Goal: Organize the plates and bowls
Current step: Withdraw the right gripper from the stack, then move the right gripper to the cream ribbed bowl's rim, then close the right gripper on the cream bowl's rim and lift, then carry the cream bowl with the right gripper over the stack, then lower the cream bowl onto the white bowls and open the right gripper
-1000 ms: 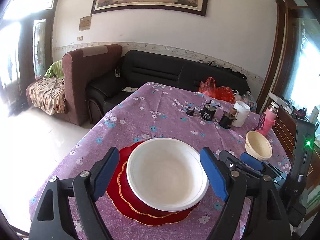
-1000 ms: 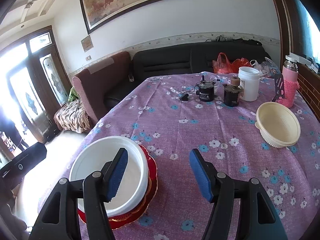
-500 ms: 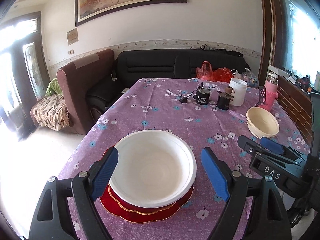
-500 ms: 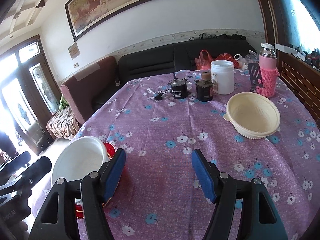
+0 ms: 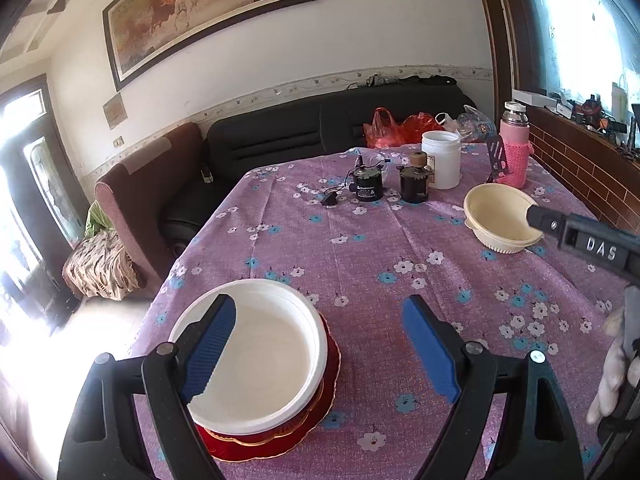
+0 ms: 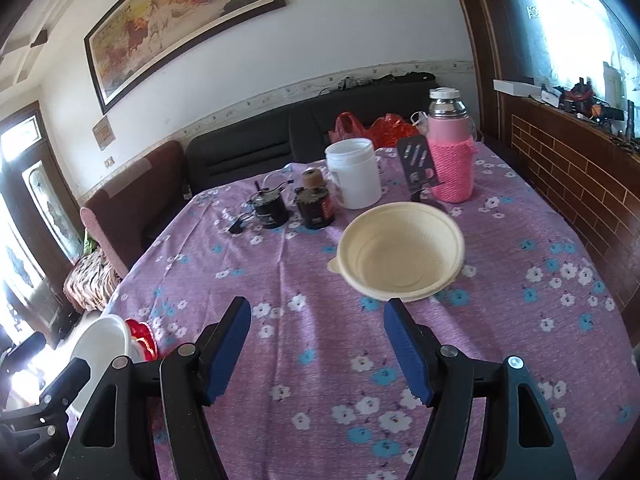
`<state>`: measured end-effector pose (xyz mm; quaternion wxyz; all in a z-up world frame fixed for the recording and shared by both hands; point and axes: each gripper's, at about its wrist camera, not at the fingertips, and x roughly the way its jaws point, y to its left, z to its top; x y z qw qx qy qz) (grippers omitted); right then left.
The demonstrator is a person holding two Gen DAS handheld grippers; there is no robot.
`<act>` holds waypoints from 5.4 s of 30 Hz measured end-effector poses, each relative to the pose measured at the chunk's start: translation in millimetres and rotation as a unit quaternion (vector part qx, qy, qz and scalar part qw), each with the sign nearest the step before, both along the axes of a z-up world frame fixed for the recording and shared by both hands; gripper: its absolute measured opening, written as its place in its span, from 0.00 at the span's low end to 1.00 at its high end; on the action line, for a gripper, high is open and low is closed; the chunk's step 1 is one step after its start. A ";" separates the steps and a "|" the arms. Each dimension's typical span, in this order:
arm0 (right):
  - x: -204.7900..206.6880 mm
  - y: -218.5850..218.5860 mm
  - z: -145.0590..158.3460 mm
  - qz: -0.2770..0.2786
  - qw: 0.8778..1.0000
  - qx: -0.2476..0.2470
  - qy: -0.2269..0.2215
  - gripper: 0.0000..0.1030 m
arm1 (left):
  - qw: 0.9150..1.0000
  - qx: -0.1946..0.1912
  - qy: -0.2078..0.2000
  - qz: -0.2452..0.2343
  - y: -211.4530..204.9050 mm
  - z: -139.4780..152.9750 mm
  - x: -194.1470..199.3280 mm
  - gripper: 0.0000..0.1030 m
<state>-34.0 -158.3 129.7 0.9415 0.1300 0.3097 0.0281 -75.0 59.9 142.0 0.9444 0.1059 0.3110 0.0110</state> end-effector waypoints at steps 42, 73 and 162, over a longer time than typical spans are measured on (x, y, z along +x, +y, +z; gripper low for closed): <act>106.2 -148.0 -50.1 -0.125 0.983 0.127 0.038 0.75 | 0.966 -0.176 0.159 -0.105 -129.9 -33.0 213.0 0.86; 140.4 -128.3 -112.2 -0.068 0.981 0.135 0.118 0.19 | 0.940 -0.207 0.245 -0.119 -173.0 -126.6 261.0 0.10; 8.9 245.6 -10.9 0.214 0.975 -0.054 -0.027 0.74 | 0.960 -0.210 -0.065 0.172 212.9 11.0 -34.7 0.77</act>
